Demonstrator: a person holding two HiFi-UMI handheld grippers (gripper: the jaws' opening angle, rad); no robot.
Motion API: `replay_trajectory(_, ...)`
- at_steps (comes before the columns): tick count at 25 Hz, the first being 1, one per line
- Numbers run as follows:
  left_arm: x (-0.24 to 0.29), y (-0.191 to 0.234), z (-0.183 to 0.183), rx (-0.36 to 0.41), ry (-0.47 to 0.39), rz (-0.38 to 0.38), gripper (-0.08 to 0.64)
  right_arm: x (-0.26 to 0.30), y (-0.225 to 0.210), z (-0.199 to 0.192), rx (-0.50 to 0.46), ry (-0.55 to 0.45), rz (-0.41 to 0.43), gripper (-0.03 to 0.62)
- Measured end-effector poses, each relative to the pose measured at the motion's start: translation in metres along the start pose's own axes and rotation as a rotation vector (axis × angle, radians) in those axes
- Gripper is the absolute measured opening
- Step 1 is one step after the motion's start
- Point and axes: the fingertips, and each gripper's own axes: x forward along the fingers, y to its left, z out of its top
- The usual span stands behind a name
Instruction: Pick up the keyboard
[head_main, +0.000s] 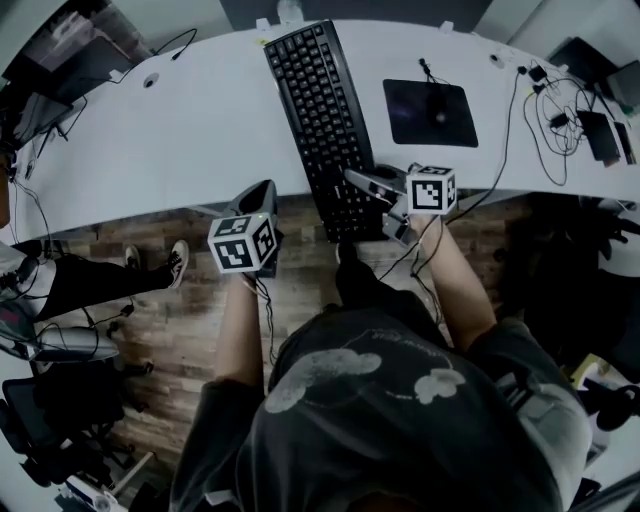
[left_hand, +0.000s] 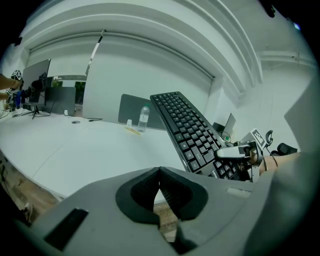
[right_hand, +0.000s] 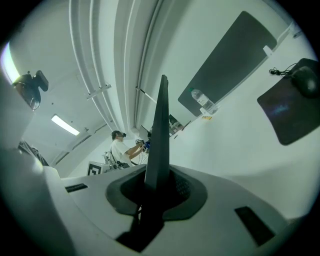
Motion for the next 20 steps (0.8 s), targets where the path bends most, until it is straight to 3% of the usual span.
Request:
replay_trajectory(6, -0.041, -0.018, -0.024, -0.007, -0.004, -0.02, 0.003, -0.028, 0.029, -0.033, 0.004, -0.046, 0.004, 0.055)
replay_trajectory(10, -0.063, -0.027, -0.035, -0.003, -0.01, -0.029, 0.002, -0.04, 0.061, -0.043, -0.061, -0.063, 0.059, 0.055)
replay_trajectory(20, -0.109, -0.046, -0.074, -0.012, -0.004, -0.021, 0.002, -0.074, 0.086, -0.097, -0.065, -0.072, 0.022, 0.055)
